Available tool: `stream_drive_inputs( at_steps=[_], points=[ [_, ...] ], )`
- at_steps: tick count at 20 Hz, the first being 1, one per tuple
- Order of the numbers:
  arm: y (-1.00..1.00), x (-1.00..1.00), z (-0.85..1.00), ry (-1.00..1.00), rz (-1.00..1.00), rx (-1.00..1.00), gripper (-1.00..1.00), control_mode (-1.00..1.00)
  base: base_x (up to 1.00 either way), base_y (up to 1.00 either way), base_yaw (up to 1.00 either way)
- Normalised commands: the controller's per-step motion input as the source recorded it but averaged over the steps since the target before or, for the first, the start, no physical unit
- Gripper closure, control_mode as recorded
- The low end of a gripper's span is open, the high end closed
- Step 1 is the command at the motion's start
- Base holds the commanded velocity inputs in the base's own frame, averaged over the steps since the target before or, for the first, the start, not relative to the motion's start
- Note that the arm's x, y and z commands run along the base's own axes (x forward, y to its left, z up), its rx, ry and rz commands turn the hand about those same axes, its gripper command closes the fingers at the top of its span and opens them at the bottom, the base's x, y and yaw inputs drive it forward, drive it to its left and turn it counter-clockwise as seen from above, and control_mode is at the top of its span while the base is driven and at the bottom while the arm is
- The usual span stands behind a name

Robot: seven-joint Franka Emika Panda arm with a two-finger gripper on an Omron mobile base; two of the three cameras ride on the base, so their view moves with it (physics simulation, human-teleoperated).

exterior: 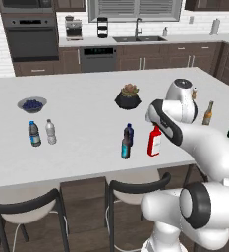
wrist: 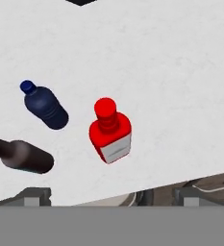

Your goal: Move the plastic bottles in the middle to the plastics group, and the glass bottles in the middle to the glass group.

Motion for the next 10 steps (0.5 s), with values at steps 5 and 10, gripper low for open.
stream_drive_inputs(
  at_steps=[5,10],
  points=[
    [0.00,0.08,-0.12,0.00,0.05,-0.04,-1.00,-1.00,0.00,0.00,0.00],
    [0.00,0.25,-0.04,0.00,0.07,-0.05,-1.00,-1.00,0.00,0.00,0.00]
  ],
)
